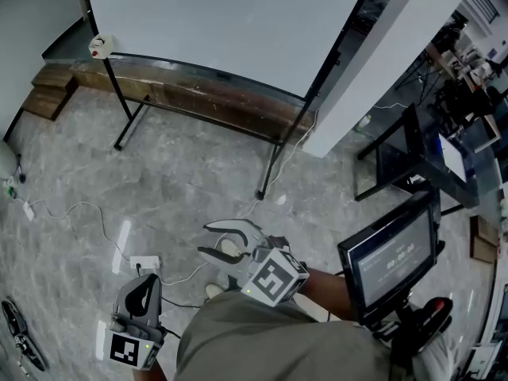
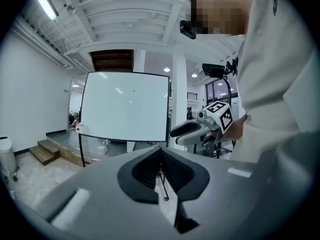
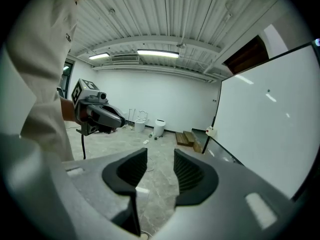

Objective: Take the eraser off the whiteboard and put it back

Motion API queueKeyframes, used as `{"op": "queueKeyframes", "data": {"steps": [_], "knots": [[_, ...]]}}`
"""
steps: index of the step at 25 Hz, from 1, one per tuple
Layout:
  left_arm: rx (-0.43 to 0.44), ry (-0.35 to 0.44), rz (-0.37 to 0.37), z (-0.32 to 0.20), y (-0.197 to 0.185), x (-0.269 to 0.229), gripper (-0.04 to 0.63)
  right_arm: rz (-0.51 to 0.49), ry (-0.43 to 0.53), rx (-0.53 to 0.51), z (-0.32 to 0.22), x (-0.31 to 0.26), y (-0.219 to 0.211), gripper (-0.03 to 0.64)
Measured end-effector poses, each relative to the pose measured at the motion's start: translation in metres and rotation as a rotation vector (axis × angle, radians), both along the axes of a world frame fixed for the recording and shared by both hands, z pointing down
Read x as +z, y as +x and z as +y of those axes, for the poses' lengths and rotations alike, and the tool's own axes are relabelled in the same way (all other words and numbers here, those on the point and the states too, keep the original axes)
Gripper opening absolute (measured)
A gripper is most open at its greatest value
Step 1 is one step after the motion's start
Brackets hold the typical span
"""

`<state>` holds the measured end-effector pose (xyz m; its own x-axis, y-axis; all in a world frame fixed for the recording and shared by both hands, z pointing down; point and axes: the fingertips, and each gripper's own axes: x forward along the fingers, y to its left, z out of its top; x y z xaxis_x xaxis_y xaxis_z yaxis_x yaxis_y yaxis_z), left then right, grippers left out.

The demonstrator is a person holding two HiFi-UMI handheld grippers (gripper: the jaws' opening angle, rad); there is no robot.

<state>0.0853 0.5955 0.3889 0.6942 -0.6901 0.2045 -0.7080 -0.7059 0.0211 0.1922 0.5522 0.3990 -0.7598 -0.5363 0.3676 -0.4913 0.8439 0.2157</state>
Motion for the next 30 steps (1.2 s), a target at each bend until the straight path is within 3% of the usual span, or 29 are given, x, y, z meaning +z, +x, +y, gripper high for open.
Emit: {"op": "queueKeyframes", "data": {"steps": [4,6,10,14,20,24,30], "knots": [[-0.010,-0.001,-0.012,-0.024,0.008,0.004,0.006,-0.004,0.000,-0.020,-0.025,0.002,0.008,0.034],[-0.021,-0.004,-0.025,-0.050,0.019,0.006,0.006,-0.002,-0.001,-0.034,-0.052,0.005,0.018,0.006],[-0.051,-0.011,-0.042,-0.101,0.038,0.002,0.006,-0.019,0.021,-0.090,-0.103,0.003,0.031,0.002],[-0.102,-0.010,-0.007,-0.150,0.044,-0.013,0.006,-0.045,0.052,-0.092,-0.149,-0.007,0.047,0.002],[-0.231,-0.017,-0.031,-0.192,0.039,-0.002,0.006,-0.033,-0.002,-0.153,-0.195,0.020,0.058,0.002],[-0.261,-0.045,-0.043,-0.213,0.026,0.010,0.006,-0.035,-0.034,-0.189,-0.221,0.035,0.042,0.002],[-0.268,-0.062,-0.024,-0.266,-0.027,0.021,0.006,-0.030,-0.032,-0.194,-0.282,0.037,-0.012,0.002]]}}
